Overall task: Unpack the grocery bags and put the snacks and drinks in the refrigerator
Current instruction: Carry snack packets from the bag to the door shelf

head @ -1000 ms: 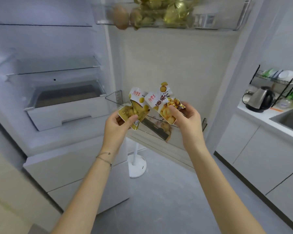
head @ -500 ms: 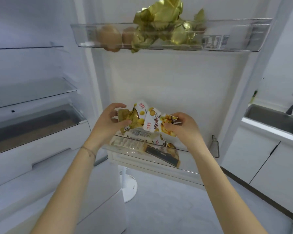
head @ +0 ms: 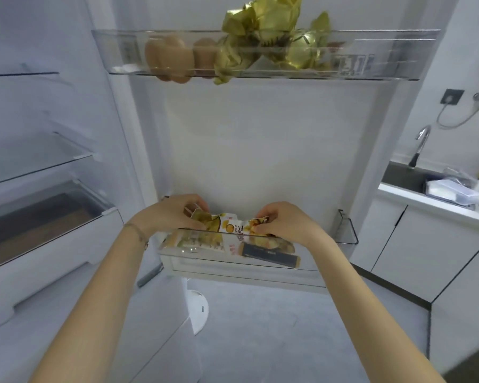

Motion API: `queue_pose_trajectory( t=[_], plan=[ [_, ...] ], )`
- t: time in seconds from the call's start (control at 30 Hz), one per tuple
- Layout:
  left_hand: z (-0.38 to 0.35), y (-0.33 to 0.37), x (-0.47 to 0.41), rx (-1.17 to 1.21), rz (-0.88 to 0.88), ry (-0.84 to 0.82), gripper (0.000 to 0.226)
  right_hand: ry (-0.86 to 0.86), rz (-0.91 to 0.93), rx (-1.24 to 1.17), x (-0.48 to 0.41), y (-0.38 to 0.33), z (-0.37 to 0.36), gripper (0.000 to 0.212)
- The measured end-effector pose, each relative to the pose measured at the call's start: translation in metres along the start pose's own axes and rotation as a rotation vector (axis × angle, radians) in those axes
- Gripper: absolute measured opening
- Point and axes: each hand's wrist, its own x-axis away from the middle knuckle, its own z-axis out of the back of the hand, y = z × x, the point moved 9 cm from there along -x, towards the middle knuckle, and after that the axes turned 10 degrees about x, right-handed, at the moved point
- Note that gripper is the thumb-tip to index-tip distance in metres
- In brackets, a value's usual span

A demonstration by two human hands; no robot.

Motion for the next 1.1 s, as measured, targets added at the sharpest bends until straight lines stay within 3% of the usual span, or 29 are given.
queue_pose_trajectory(
  t=[0.07, 0.2, 0.27, 0.37, 0.47, 0.57, 0.8, 1.1],
  plan=[
    [-0.001, 0.0, -0.002, -0.068, -0.012, 0.024, 0.033, -0.022, -0.029, 0.053, 0.0, 0.004, -0.003, 0.018],
    [-0.001, -0.001, 0.002, -0.062, -0.013, 0.072, 0.037, -0.042, -0.086, 0.084, 0.002, 0.01, -0.006, 0.037],
    [0.0, 0.008, 0.01, -0.012, -0.045, 0.144, 0.042, 0.068, -0.066, 0.07, 0.009, 0.006, 0.001, 0.031],
    [-0.002, 0.04, 0.024, -0.005, -0.213, 0.316, 0.041, 0.31, 0.006, 0.12, 0.03, -0.003, 0.021, 0.041],
    [-0.013, 0.076, 0.032, -0.123, -0.373, 0.454, 0.047, 0.543, 0.048, 0.254, 0.059, -0.002, 0.042, 0.051],
    [-0.039, 0.111, 0.035, -0.233, -0.493, 0.484, 0.06, 0.655, 0.023, 0.293, 0.087, 0.014, 0.059, 0.058],
    [-0.135, 0.182, 0.017, -0.311, -0.592, 0.319, 0.072, 0.721, -0.125, 0.341, 0.151, 0.087, 0.095, 0.068],
    [-0.249, 0.285, 0.017, -0.31, -0.803, 0.391, 0.066, 0.662, -0.312, 0.39, 0.237, 0.215, 0.145, 0.074]
  ],
)
